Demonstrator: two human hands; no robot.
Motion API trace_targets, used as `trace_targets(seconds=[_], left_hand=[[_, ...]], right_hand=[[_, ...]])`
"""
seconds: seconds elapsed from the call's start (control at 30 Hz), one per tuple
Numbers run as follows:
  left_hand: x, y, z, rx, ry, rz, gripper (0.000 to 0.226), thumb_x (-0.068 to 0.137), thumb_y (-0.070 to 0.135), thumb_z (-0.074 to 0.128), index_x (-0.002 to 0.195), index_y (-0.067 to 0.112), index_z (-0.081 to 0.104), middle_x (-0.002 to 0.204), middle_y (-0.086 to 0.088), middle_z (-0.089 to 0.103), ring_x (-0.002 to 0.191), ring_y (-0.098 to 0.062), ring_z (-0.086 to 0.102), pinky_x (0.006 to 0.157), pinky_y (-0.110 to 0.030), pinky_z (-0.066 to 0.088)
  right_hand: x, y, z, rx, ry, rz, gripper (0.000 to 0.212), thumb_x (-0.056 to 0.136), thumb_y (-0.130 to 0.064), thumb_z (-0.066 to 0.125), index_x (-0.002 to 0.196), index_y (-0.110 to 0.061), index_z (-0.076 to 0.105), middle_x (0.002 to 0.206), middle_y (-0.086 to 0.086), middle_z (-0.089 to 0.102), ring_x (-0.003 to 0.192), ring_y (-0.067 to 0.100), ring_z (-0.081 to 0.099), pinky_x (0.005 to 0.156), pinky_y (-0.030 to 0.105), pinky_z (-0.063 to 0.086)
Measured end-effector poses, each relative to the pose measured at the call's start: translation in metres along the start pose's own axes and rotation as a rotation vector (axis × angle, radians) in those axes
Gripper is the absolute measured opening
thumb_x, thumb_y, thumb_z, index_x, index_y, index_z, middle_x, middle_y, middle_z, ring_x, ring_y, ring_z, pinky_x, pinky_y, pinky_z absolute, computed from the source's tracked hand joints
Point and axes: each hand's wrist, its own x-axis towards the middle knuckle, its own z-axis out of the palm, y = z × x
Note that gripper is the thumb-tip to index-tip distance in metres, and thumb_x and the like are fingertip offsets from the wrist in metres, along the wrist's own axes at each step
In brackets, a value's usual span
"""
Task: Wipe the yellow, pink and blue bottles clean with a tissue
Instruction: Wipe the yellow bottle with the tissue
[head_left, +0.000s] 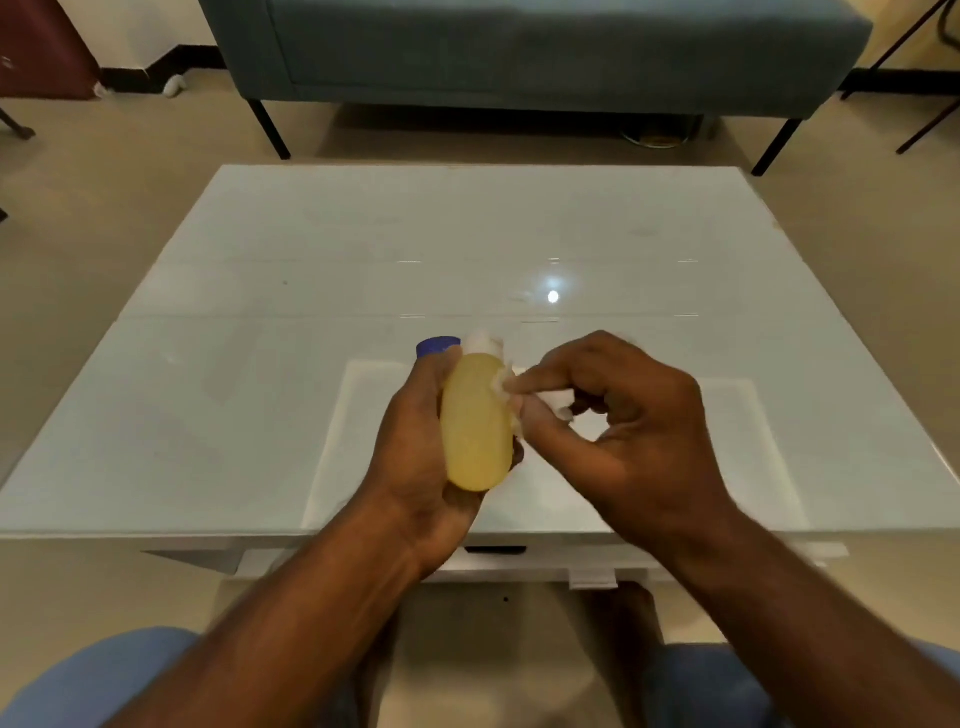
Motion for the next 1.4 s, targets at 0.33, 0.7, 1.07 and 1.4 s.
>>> trace_targets(seconds=[0.33,0.7,1.07,1.4], left_hand=[[0.001,-0.001,-0.004,-0.001,0.016,0.052,0.033,0.098,0.040,0.050,0.116,0.017,0.065,0.087,-0.007,0.072,0.075,-0.020,0.070,0.062,-0.034,0.059],[-0.001,-0.001,-0.004,0.095,-0.043,0.039,0.034,0.099,0.039,0.049,0.107,0.010,0.065,0.092,-0.013,0.062,0.088,-0.028,0.060,0.075,-0.040,0.051],[0.007,-0.003,-0.007,0.036,-0.038,0.018,0.029,0.097,0.036,0.051,0.106,0.010,0.060,0.082,-0.008,0.058,0.077,-0.022,0.057,0.068,-0.035,0.050],[0.006,-0.006,-0.004,0.060,-0.014,0.009,0.030,0.098,0.037,0.050,0.105,0.010,0.063,0.091,-0.012,0.060,0.085,-0.027,0.059,0.077,-0.042,0.048]], right_hand=[[-0.003,0.000,0.006,0.002,-0.023,0.048,0.013,0.086,-0.009,0.083,0.098,-0.009,0.078,0.096,-0.002,0.073,0.088,0.004,0.066,0.075,0.010,0.047],[-0.007,-0.008,0.008,-0.033,-0.043,-0.038,0.019,0.085,-0.004,0.081,0.104,-0.007,0.080,0.101,0.006,0.072,0.093,0.016,0.068,0.079,0.023,0.052],[-0.012,-0.013,0.014,-0.083,-0.054,-0.109,0.021,0.084,-0.001,0.079,0.104,-0.005,0.081,0.099,0.010,0.071,0.091,0.018,0.068,0.078,0.023,0.054],[-0.012,-0.014,0.014,-0.079,-0.023,-0.025,0.024,0.082,0.002,0.080,0.103,-0.009,0.081,0.099,0.006,0.072,0.093,0.016,0.069,0.081,0.024,0.055]])
